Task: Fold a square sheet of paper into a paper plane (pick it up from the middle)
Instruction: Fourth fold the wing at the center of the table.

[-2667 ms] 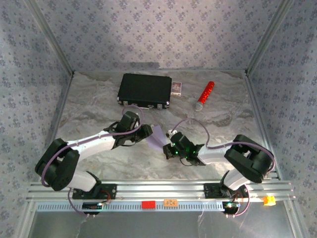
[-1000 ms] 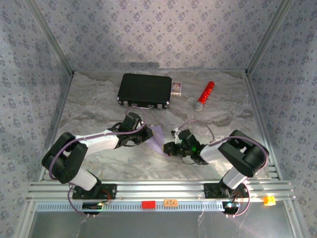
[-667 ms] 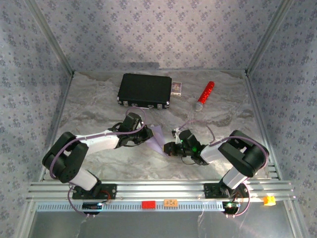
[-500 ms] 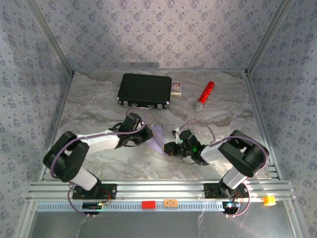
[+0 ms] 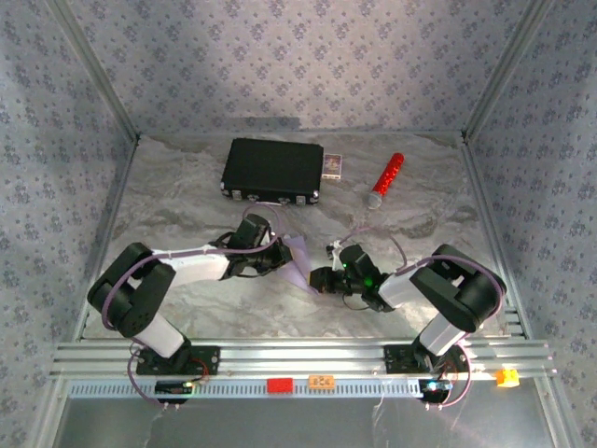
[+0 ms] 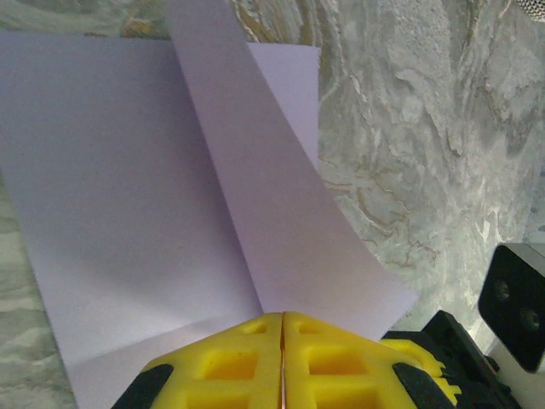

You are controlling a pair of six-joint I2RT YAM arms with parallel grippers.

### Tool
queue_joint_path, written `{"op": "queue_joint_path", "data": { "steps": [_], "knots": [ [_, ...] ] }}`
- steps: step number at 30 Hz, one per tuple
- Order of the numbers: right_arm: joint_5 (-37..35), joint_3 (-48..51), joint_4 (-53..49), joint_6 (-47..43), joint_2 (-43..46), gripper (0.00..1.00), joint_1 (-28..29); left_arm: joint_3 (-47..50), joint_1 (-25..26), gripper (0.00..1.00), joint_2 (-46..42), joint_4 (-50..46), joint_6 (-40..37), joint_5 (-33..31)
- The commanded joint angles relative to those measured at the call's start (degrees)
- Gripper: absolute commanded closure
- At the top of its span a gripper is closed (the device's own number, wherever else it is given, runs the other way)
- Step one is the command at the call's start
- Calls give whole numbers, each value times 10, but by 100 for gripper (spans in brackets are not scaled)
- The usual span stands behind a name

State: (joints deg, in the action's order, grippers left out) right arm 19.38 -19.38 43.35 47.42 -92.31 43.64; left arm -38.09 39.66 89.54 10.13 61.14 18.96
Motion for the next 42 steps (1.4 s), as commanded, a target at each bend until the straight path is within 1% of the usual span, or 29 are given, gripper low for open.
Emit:
{"op": "queue_joint_path", "data": {
  "steps": [1, 8, 12, 21, 27, 35, 42],
  "knots": [
    [1, 10, -13, 11, -18, 92, -5, -12, 5, 92, 7, 26, -1, 18],
    [1, 10, -13, 14, -22, 92, -7, -10, 7, 92, 7, 43, -4, 21],
    [1, 10, -13, 14, -23, 91, -7, -12, 8, 91, 16, 64, -2, 31],
    [1, 9, -16, 15, -23, 89, -8, -15, 8, 91, 42, 86, 1, 32],
    [5, 6, -19, 12, -19, 88, -9, -19, 8, 92, 46, 77, 1, 30],
    [22, -2, -22, 11, -23, 94, -9, -10, 8, 92, 26, 69, -1, 16],
    [33, -16, -39, 15, -32, 95, -11, 6, 8, 92, -6, 61, -6, -10]
  ]
}}
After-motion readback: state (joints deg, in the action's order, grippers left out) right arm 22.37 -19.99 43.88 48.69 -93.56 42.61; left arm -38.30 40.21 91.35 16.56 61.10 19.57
